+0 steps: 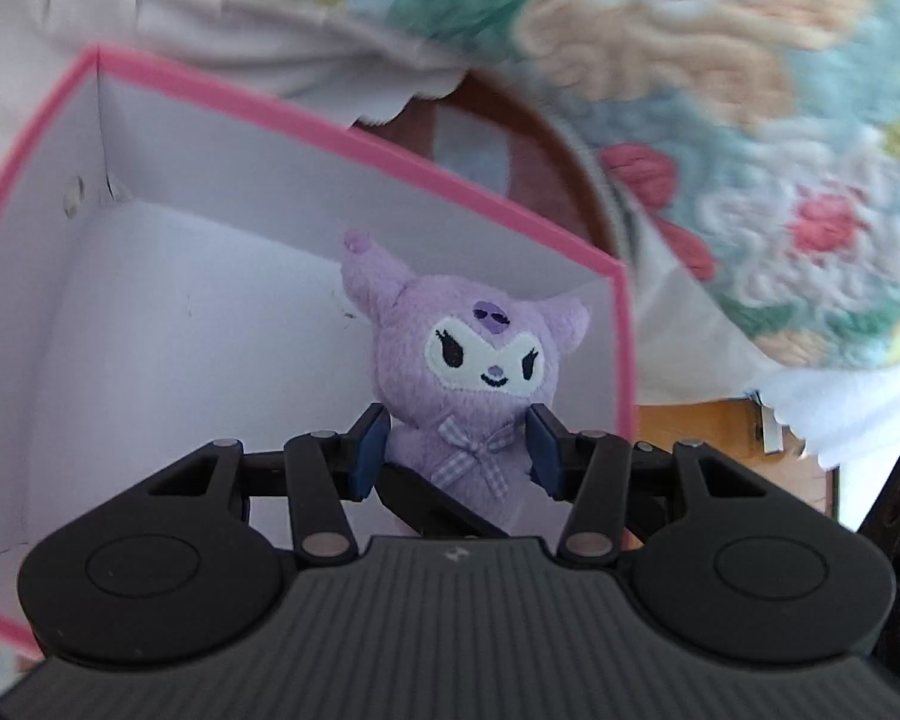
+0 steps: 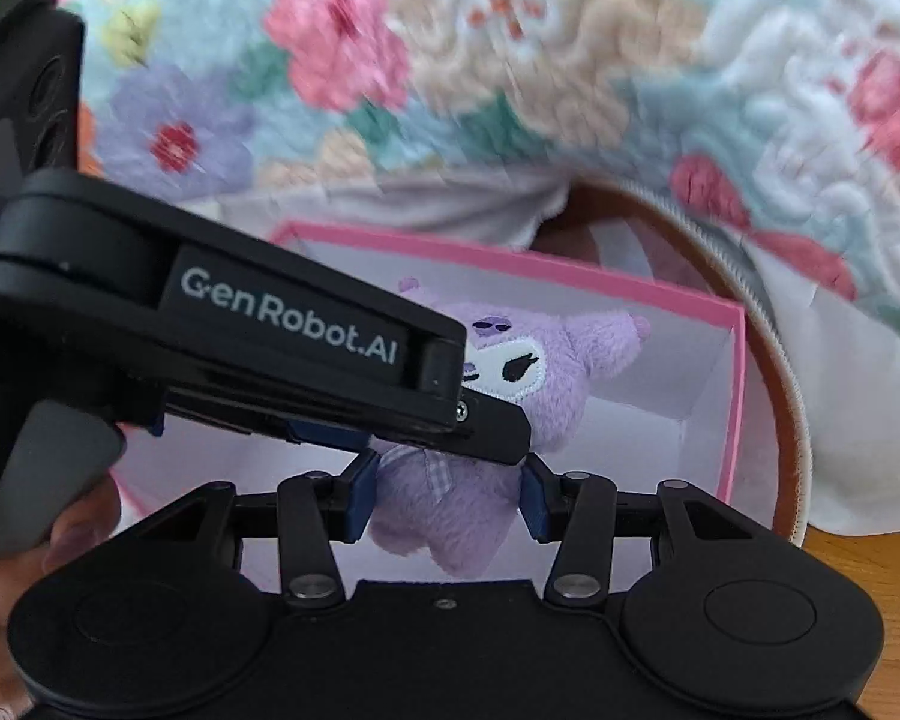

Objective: Organize objects
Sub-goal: 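Carry the plush doll into the pink box and open the left gripper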

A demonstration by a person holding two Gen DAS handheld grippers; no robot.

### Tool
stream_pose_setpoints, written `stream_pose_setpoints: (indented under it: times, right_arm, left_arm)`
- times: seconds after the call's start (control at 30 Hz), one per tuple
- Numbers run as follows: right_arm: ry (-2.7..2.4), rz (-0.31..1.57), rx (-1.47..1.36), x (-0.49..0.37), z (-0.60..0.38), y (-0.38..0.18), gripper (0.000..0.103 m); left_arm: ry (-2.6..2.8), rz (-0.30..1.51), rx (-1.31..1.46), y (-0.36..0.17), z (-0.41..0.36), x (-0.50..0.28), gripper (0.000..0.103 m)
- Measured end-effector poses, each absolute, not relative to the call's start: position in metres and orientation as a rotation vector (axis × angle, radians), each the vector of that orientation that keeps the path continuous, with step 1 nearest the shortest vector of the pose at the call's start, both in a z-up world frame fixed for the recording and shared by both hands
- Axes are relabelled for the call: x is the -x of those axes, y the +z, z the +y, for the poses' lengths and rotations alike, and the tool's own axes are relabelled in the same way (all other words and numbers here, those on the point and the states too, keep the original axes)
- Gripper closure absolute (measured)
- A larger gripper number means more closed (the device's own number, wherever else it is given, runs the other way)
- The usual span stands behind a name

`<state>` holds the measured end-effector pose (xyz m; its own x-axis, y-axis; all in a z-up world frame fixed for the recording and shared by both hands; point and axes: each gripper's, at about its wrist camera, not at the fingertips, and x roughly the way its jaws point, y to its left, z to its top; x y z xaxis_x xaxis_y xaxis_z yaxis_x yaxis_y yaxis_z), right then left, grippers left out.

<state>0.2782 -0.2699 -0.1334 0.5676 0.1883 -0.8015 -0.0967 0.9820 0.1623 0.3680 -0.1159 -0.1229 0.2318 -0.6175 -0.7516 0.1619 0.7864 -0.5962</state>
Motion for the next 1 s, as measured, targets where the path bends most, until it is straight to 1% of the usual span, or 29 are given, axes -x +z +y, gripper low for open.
stream_pose_setpoints:
  times: [0.1,0.27,0.3,0.33,0.37,0.47,0.5,0.53,0.63,0.67,0.73,0.83,1.0]
  right_arm:
    - [0.131,1.019,-0.069,-0.295,-0.268,-0.143,0.050]
    - [0.113,1.082,0.021,-0.310,-0.263,-0.156,0.049]
    - [0.109,1.093,0.040,-0.311,-0.262,-0.159,0.048]
    - [0.097,1.099,0.055,-0.312,-0.262,-0.160,0.043]
    - [0.083,1.097,0.070,-0.311,-0.263,-0.160,0.042]
    - [0.093,1.079,0.064,-0.303,-0.266,-0.153,0.042]
    - [0.095,1.063,0.072,-0.299,-0.266,-0.150,0.042]
    - [0.097,1.043,0.093,-0.294,-0.265,-0.146,0.043]
    - [0.118,1.021,0.131,-0.282,-0.267,-0.144,0.059]
    - [0.119,1.015,0.139,-0.279,-0.268,-0.144,0.060]
    - [0.122,1.004,0.159,-0.274,-0.270,-0.145,0.063]
    - [0.114,0.996,0.167,-0.268,-0.275,-0.149,0.063]
    - [0.106,0.978,0.114,-0.260,-0.283,-0.152,0.063]
  left_arm:
    - [-0.554,1.268,0.497,-0.141,-0.118,-0.379,0.054]
    - [-0.537,1.336,0.556,-0.163,-0.121,-0.391,0.057]
    - [-0.529,1.347,0.558,-0.166,-0.122,-0.393,0.062]
    - [-0.520,1.354,0.550,-0.168,-0.123,-0.394,0.065]
    - [-0.513,1.359,0.541,-0.171,-0.125,-0.395,0.065]
    - [-0.491,1.392,0.516,-0.181,-0.131,-0.397,0.072]
    - [-0.480,1.411,0.516,-0.185,-0.133,-0.398,0.072]
    - [-0.476,1.418,0.526,-0.188,-0.133,-0.399,0.074]
    - [-0.475,1.424,0.557,-0.190,-0.137,-0.400,0.074]
    - [-0.477,1.429,0.563,-0.191,-0.139,-0.400,0.074]
    - [-0.480,1.436,0.579,-0.192,-0.145,-0.399,0.075]
    - [-0.489,1.432,0.576,-0.192,-0.157,-0.397,0.075]
    - [-0.498,1.398,0.462,-0.179,-0.169,-0.387,0.073]
